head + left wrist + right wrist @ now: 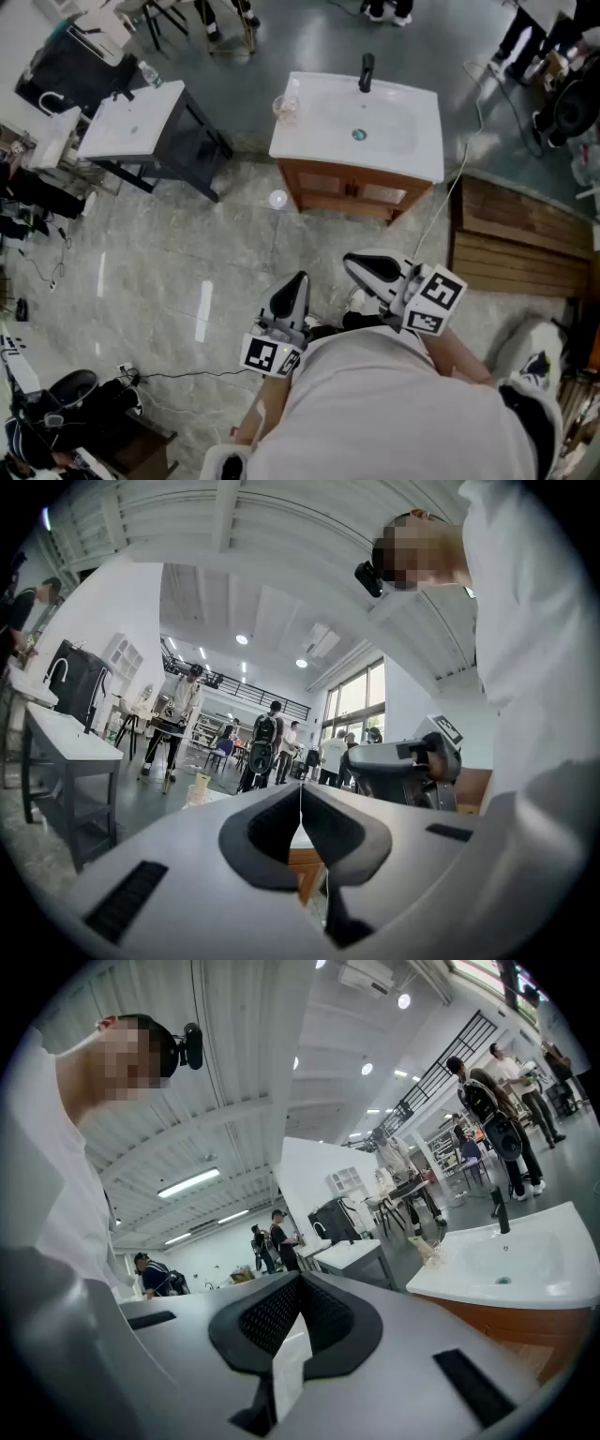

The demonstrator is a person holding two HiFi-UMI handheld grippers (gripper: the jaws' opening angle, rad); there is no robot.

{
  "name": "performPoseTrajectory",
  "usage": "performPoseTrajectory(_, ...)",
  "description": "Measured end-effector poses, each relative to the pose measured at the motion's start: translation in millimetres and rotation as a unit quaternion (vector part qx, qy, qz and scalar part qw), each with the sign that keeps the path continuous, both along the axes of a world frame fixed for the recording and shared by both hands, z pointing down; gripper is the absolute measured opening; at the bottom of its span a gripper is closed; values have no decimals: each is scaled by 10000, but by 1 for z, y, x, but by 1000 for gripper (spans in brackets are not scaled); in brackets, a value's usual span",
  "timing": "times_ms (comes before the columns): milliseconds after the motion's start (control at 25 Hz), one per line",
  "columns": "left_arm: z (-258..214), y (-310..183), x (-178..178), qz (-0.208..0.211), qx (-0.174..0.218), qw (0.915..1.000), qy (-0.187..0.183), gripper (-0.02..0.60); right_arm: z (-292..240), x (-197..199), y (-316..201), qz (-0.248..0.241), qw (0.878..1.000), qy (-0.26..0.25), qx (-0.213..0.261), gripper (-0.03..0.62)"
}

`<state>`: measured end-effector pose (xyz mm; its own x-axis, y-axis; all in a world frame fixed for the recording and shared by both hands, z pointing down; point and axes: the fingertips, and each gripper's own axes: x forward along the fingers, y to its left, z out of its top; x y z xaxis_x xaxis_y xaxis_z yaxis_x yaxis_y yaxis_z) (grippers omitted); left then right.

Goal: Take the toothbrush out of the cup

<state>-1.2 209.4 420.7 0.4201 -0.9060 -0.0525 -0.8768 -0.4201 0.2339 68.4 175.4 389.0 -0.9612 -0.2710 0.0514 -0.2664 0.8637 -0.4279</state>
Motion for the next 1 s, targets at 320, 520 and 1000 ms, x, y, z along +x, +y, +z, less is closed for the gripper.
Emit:
performPoseTrajectory(320,0,-22,8,-137,-26,9999,24,6,-2,14,-24,1,10000,-95,-8,32)
performPoseTrajectory(520,0,-36,10,-299,-48,9995,-4,6,-9,25,-39,21,9994,-305,151,34)
performPoseTrajectory(1000,-7,-47,9,-760,40,9968,-249,6,-5,32,-62,-133,9992,-230,309,34)
